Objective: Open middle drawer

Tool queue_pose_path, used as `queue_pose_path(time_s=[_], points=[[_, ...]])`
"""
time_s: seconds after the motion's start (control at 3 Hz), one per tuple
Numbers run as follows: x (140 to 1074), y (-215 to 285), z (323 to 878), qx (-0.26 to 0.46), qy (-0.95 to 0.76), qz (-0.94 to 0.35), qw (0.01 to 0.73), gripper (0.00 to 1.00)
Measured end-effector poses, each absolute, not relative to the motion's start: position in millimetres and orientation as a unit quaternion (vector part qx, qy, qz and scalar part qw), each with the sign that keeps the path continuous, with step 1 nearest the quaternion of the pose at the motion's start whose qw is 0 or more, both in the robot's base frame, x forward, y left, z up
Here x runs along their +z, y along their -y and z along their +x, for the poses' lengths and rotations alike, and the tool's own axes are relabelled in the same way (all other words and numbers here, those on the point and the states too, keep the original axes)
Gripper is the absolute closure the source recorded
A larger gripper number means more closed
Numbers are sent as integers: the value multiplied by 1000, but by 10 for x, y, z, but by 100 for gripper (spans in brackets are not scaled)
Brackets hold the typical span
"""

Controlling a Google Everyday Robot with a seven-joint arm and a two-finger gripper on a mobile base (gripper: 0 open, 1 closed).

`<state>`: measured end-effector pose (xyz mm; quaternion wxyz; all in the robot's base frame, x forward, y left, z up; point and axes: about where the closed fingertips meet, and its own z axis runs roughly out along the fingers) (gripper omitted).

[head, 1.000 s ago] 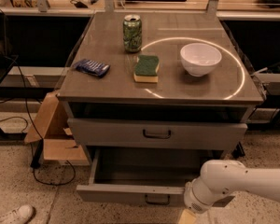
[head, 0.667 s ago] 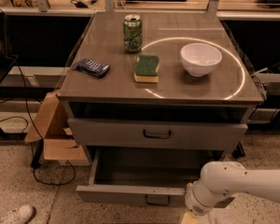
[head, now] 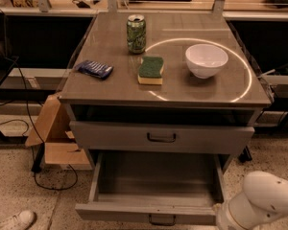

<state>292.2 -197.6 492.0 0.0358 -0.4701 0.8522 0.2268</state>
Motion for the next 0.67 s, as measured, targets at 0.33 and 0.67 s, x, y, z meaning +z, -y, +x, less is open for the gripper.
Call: queue_pose_path(time_s=[0.33, 0.67], points=[[5213, 2210, 2606, 237, -864, -442, 47, 0], [5194, 2194, 2620, 237, -863, -443, 46, 0]])
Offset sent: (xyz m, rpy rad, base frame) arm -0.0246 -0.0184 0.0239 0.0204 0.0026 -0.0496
